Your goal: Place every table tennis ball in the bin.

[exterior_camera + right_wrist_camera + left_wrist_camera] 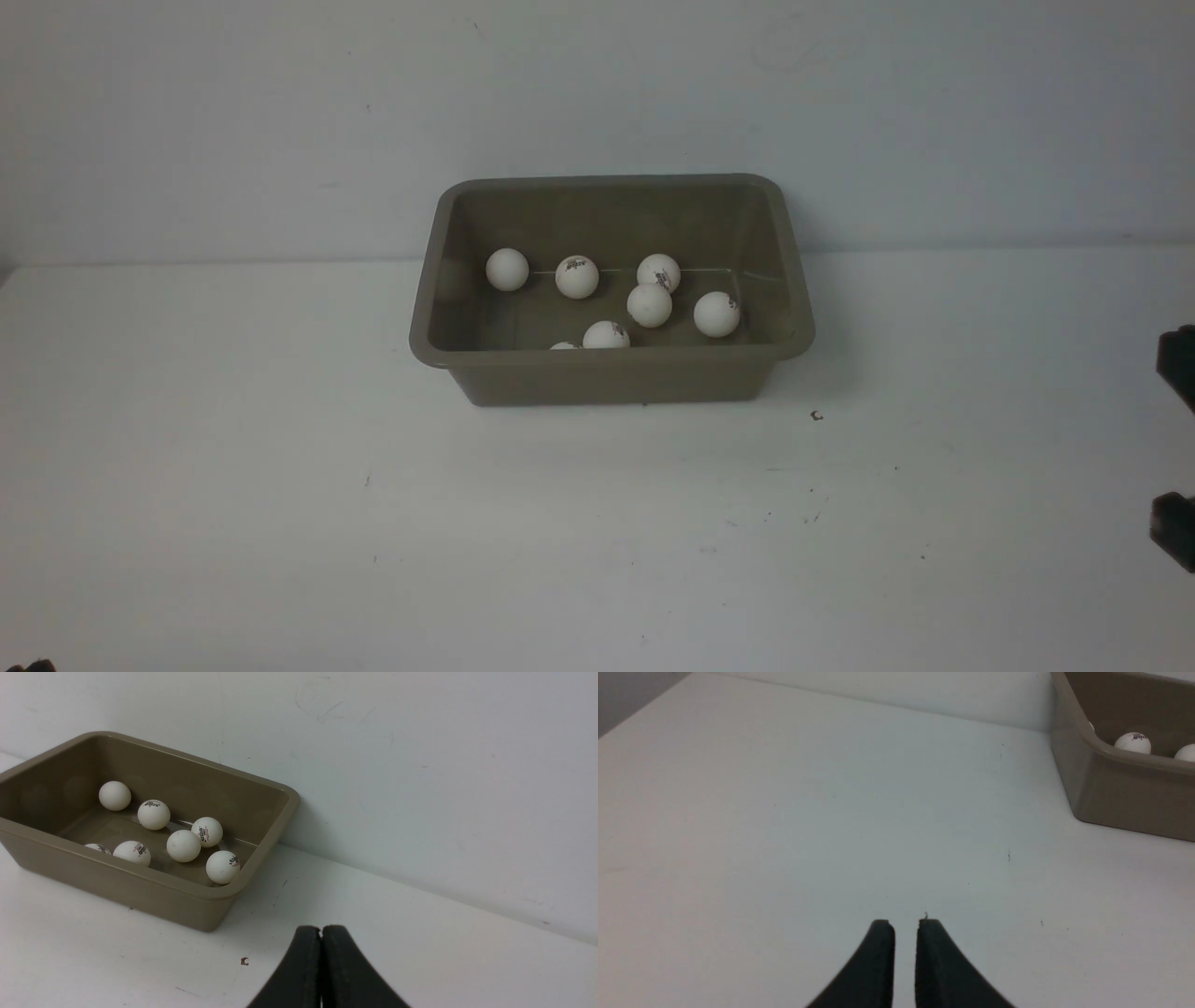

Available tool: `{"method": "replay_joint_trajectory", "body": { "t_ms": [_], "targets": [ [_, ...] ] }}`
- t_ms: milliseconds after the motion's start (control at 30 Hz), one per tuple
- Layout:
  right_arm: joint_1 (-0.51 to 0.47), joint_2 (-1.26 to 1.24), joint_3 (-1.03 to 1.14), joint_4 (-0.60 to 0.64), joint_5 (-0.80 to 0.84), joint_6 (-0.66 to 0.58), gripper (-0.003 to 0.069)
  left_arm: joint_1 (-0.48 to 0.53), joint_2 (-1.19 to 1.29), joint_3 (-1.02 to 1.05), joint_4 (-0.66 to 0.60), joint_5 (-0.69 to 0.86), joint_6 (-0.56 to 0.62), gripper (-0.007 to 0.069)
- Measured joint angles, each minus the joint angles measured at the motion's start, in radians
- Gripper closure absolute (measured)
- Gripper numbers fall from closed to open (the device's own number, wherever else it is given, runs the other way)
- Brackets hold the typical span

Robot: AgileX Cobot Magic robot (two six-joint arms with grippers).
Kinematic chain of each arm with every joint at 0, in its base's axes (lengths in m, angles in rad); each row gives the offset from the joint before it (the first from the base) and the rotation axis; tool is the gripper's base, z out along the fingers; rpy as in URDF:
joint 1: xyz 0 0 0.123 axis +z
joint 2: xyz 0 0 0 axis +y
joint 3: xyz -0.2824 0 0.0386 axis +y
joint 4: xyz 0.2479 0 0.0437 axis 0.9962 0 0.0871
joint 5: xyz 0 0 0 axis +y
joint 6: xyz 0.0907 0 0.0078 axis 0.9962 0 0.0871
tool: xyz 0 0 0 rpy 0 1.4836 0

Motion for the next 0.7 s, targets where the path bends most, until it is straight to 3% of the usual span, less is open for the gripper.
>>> {"method": "replay_joint_trajectory", "body": {
  "t_ms": [300,700],
  "targets": [
    [0.000,0.000,0.000,0.000,0.000,0.000,0.0673,0.000,0.000,-0.001,0.106,0.001,-0.046,0.0566],
    [0.000,0.000,0.000,0.000,0.000,0.000,0.0673,0.000,0.000,-0.001,0.116,0.001,-0.122,0.0566]
  ]
}}
